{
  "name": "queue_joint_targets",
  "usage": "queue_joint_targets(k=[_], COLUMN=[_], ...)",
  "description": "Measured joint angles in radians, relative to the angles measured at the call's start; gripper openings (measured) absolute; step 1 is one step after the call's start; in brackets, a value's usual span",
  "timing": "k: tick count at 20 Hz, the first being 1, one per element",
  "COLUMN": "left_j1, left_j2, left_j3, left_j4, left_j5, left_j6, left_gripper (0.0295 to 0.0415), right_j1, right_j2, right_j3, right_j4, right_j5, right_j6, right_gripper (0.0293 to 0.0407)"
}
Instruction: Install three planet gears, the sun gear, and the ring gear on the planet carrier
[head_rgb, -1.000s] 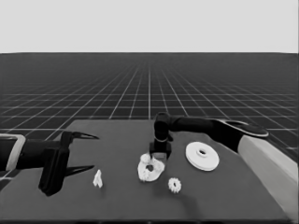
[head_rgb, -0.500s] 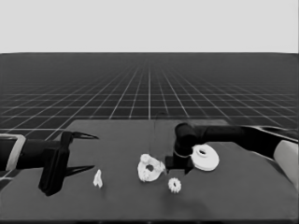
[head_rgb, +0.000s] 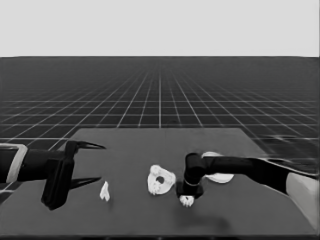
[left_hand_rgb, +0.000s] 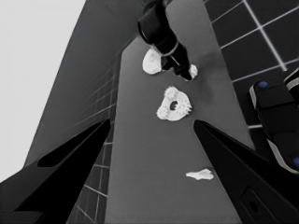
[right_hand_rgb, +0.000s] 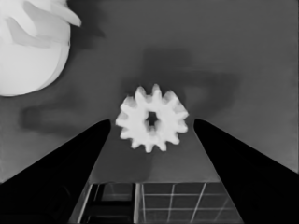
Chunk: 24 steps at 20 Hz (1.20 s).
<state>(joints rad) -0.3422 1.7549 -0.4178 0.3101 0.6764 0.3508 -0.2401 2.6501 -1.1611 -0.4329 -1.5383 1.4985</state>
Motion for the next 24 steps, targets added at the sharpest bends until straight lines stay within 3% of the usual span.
queue_joint_targets(k=[4,6,7,14,17,24], left_j1=[0.0,0.0,0.0,0.0,0.0,0.0], left_j2=[0.0,0.0,0.0,0.0,0.0,0.0], left_j3=[0.0,0.0,0.0,0.0,0.0,0.0], left_j4=[0.0,0.0,0.0,0.0,0.0,0.0], left_j5=[0.0,0.0,0.0,0.0,0.0,0.0], left_j6=[0.0,0.0,0.0,0.0,0.0,0.0], left_gripper=[0.0385,0.0385,0.0385,0.0385,0.0385,0.0385], right_j1=[-0.007,-0.008,-0.007,-0.007,0.178,0.232], right_j2=[0.002,0.002,0.002,0.002,-0.022,-0.024], right_j3=[-0.007,-0.007,-0.008,-0.008,0.11,0.12], right_j4=[-0.008,-0.008,-0.009,-0.009,0.175,0.23], right_j5=[0.003,0.004,0.004,0.004,-0.037,-0.035], right_j6=[-0.004,-0.005,-0.005,-0.005,0.078,0.088], right_gripper=[0.0385,0.0314,0.031,0.031,0.031,0.031])
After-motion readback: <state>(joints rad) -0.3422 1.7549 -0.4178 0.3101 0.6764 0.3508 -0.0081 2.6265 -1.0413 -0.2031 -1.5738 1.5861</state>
